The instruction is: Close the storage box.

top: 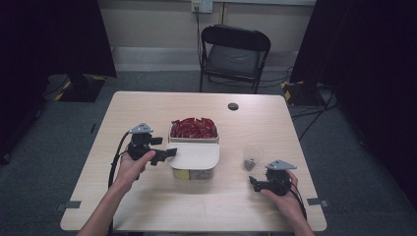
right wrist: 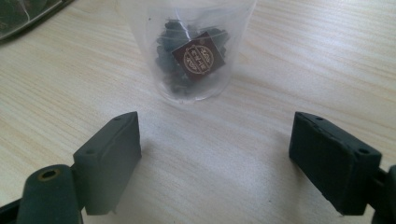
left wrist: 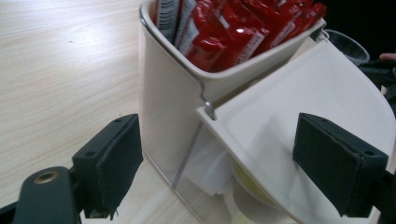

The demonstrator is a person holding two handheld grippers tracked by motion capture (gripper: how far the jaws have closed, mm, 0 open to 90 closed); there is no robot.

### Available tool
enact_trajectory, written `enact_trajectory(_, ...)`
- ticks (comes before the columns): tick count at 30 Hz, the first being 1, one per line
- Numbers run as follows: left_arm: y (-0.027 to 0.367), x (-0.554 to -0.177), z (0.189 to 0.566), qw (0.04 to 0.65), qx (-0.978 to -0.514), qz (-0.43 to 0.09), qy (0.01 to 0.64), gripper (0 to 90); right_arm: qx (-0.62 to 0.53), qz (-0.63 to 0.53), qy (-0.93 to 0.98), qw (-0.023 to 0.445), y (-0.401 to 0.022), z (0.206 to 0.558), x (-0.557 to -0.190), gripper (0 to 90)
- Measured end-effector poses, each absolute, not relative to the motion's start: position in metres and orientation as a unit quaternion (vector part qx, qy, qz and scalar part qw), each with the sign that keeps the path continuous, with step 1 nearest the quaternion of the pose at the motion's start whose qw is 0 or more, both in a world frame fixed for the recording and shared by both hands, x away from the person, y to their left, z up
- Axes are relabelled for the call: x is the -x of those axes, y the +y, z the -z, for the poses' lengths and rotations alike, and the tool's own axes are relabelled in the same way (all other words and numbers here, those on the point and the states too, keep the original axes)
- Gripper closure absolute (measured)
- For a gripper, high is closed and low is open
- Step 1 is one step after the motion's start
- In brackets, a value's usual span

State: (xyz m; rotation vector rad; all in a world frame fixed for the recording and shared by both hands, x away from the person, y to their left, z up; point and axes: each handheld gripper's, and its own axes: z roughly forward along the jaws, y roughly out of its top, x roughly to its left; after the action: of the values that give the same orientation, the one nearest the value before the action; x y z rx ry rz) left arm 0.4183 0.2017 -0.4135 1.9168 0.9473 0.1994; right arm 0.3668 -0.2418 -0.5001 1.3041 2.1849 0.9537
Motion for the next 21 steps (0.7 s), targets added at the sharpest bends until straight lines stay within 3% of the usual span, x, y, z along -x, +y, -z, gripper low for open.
enact_trajectory(14, 0.228, -0.397, 0.406, 0.467, -0.783, -0.114, 0.395, 15.6, -0.471, -0.343, 0.785, 0.212, -0.242, 0.5, -0.366, 16.4)
enact_trajectory(21, 0.252, -0.388, 0.422, 0.441, -0.785, -0.118, 0.418, 15.6, -0.476, -0.342, 0.781, 0.216, -0.244, 0.5, -0.365, 16.3)
